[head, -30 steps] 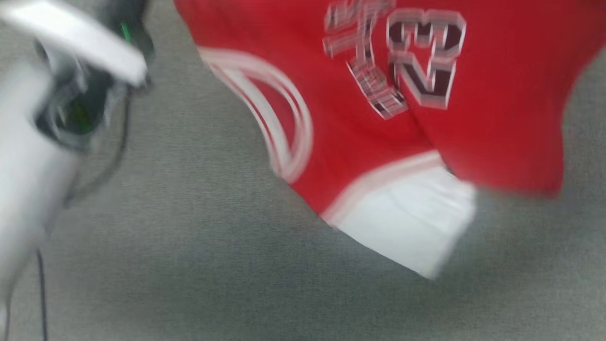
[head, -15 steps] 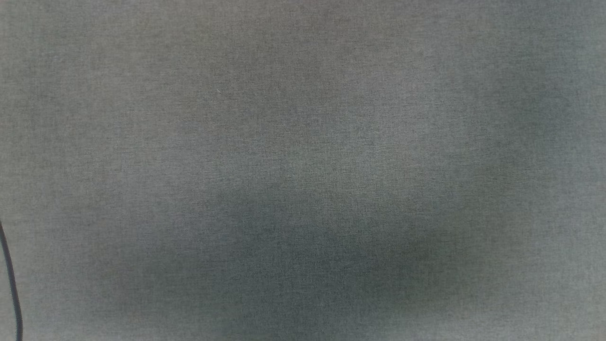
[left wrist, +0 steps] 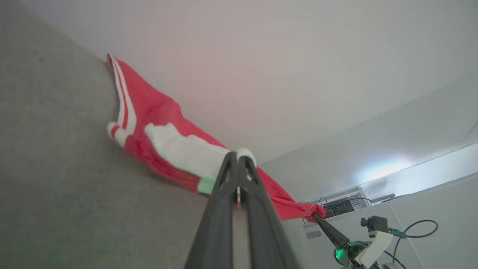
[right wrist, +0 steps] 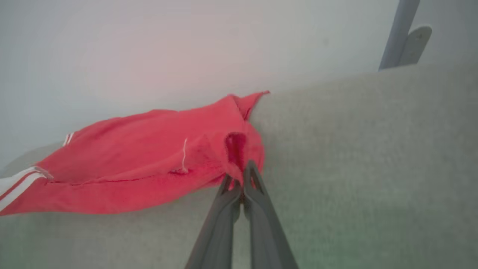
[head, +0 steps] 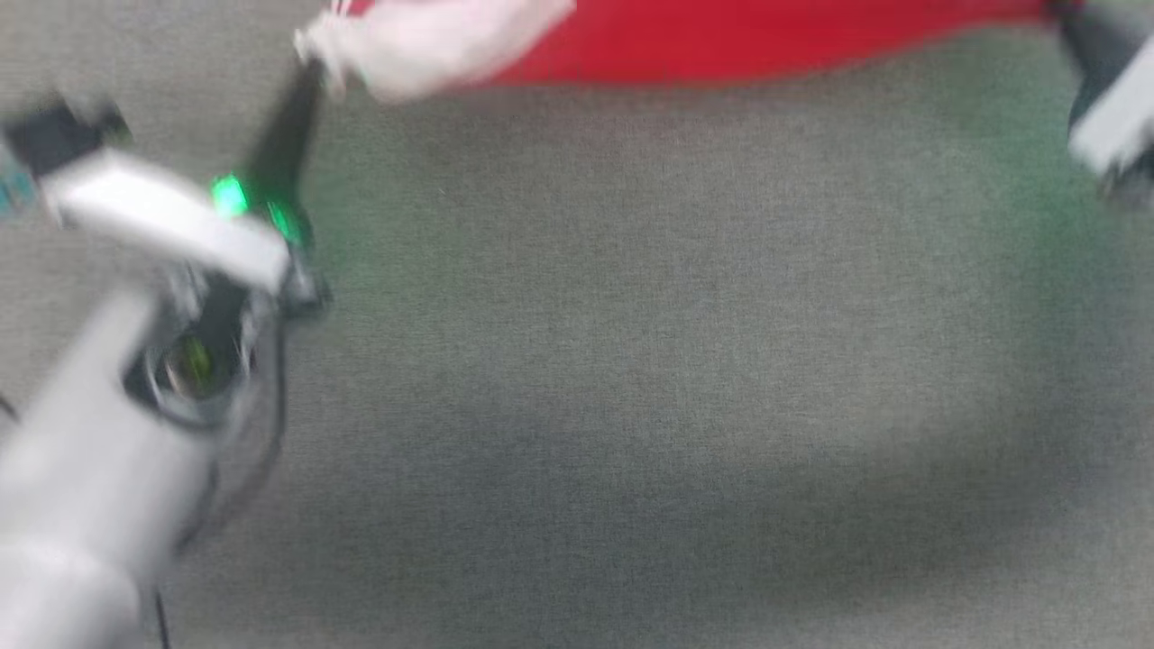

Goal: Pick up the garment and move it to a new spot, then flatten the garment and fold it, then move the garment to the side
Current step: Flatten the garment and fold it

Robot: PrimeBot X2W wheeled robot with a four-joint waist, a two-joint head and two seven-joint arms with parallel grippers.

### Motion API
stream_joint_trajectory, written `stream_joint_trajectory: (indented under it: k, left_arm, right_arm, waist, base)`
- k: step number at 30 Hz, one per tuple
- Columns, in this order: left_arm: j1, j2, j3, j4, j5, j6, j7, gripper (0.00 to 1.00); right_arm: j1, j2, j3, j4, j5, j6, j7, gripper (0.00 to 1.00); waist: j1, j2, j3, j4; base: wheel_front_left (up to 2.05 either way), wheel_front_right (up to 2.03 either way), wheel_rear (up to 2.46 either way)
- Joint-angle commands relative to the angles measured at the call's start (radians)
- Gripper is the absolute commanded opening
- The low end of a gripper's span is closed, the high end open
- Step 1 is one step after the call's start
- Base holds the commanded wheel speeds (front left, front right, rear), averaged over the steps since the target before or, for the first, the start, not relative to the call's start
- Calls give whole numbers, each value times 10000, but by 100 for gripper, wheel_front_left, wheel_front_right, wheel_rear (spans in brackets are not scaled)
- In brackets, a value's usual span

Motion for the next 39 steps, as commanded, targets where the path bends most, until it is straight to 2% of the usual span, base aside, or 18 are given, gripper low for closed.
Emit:
stream_joint_trajectory:
  k: [1, 6, 11, 12, 17, 22, 25, 29, 32, 39]
  left_arm:
    - [870, 41, 101, -567, -87, 8, -103, 0]
    - [3347, 184, 180, -2141, 39, 8, -265, 0]
    - [5353, 563, 205, -3531, 423, 8, -382, 0]
    - [5353, 563, 205, -3531, 423, 8, -382, 0]
    - [7204, 1143, 457, -4918, 723, 8, -655, 0]
    - [8767, 1651, 805, -6285, 987, 8, -805, 0]
    - [9170, 1807, 974, -6687, 1205, 8, -856, 0]
    - [8473, 1818, 1014, -6769, 1462, 8, -681, 0]
    - [7379, 1680, 1056, -6437, 1328, 8, -319, 0]
    - [4632, 901, 1572, -4320, 566, 8, 366, 0]
  right_arm:
    - [847, -249, 90, -490, 298, 0, 196, 0]
    - [3459, -776, 91, -2159, 1186, 1, 830, 0]
    - [5707, -1135, -507, -3700, 1756, 1, 1440, 0]
    - [5707, -1135, -507, -3700, 1756, 1, 1440, 0]
    - [7799, -1347, -1372, -5266, 1982, 1, 2042, 0]
    - [9847, -1126, -2522, -6899, 2127, 1, 2747, 0]
    - [10592, -813, -3147, -7804, 1965, 1, 3093, 0]
    - [10312, -225, -3696, -8484, 1640, 1, 3295, 0]
    - [9473, 90, -3791, -8362, 1339, 1, 3474, 0]
    - [6809, 403, -3428, -6708, 572, 2, 3722, 0]
  waist:
    - [-1, 0, -247, 102]
    - [-1, 0, -756, 236]
    - [-1, 0, -1143, 253]
    - [-1, 0, -1143, 253]
    - [-1, 0, -1348, 278]
    - [-1, 0, -1406, 329]
    - [-1, 0, -1360, 317]
    - [-1, 0, -1287, 309]
    - [-1, 0, -1207, 320]
    - [-1, 0, -901, 198]
  base:
    - [0, 0, 0]
    - [0, 0, 0]
    - [0, 0, 0]
    - [0, 0, 0]
    - [0, 0, 0]
    - [0, 0, 0]
    - [0, 0, 0]
    - [0, 0, 0]
    - [0, 0, 0]
    - [0, 0, 0]
